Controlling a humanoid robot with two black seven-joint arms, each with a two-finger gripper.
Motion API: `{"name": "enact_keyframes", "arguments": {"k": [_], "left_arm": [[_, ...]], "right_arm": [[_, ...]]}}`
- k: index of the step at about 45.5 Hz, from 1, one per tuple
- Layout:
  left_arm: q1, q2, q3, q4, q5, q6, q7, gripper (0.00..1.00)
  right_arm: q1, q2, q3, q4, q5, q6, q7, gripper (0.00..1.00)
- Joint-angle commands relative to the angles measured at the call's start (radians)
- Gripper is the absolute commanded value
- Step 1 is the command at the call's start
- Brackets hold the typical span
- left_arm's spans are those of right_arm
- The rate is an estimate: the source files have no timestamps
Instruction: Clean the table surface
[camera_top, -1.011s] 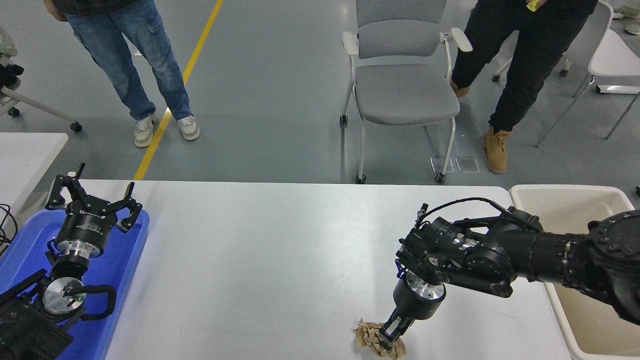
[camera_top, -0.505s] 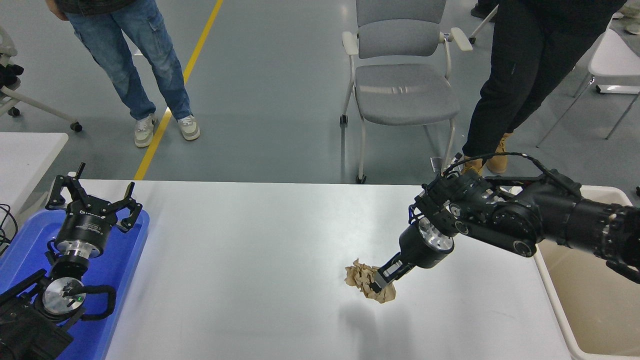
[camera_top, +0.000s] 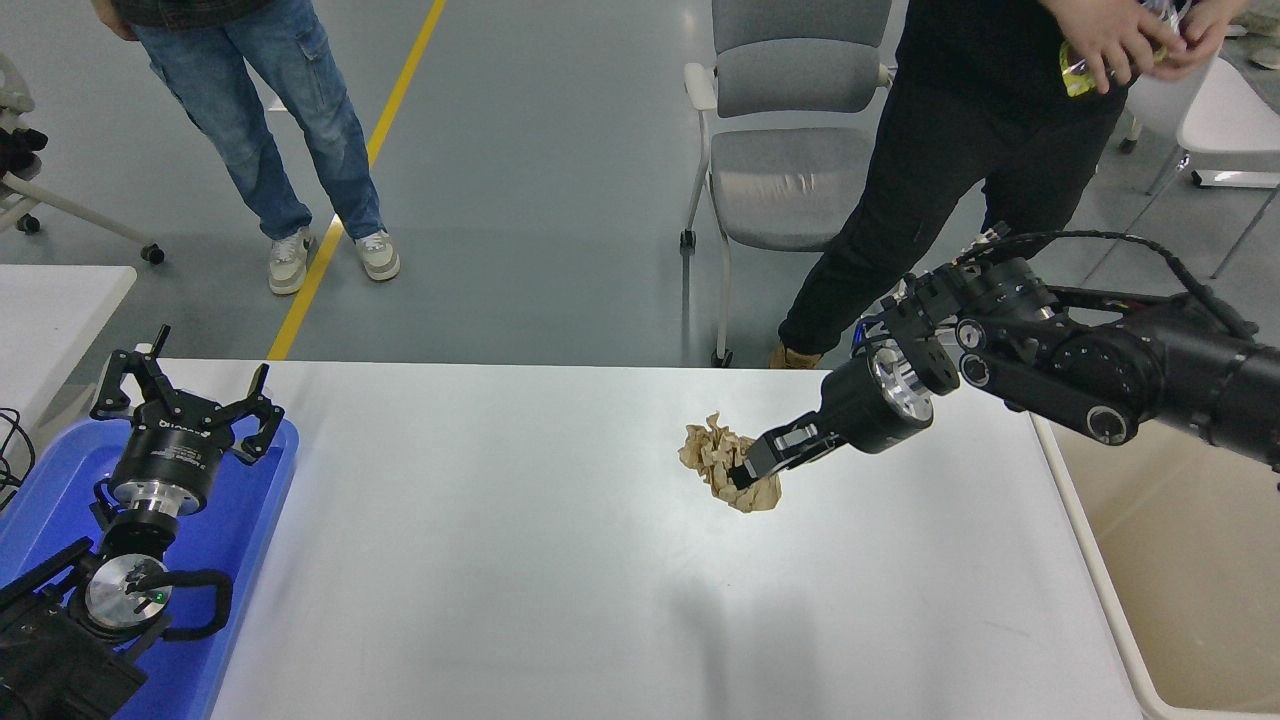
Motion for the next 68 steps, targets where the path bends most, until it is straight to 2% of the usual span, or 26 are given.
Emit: {"name": "enact_keyframes", "arguments": {"k": [1, 11, 21, 48, 59, 68], "left_arm": [[0.0, 0.0, 0.0, 0.0, 0.0, 0.0, 0.0, 1.0], [0.0, 0.0, 0.0, 0.0, 0.0, 0.0, 0.0, 1.0], [0.0, 0.0, 0.0, 0.0, 0.0, 0.0, 0.0, 1.0], [-0.001, 0.0, 0.0, 0.0, 0.0, 0.0, 0.0, 1.0], [0.0, 0.0, 0.0, 0.0, 0.0, 0.0, 0.0, 1.0], [0.0, 0.0, 0.0, 0.0, 0.0, 0.0, 0.0, 1.0]], "right_arm": [[0.014, -0.037, 0.051, 0.001, 0.115, 0.006, -0.001, 0.0], [0.008, -0.064, 0.095, -0.024, 0.242, -0.003, -0.004, 0.0], [-0.012, -0.101, 0.112, -0.143, 0.434, -0.006, -0.003, 0.0], [-0.196, -0.093, 0.111, -0.751, 0.763, -0.026, -0.004, 0.0], [-0.274, -0.095, 0.111, -0.838, 0.782, -0.124, -0.013, 0.0], [-0.314, -0.098, 0.111, -0.894, 0.782, -0.226, -0.071, 0.0]]}}
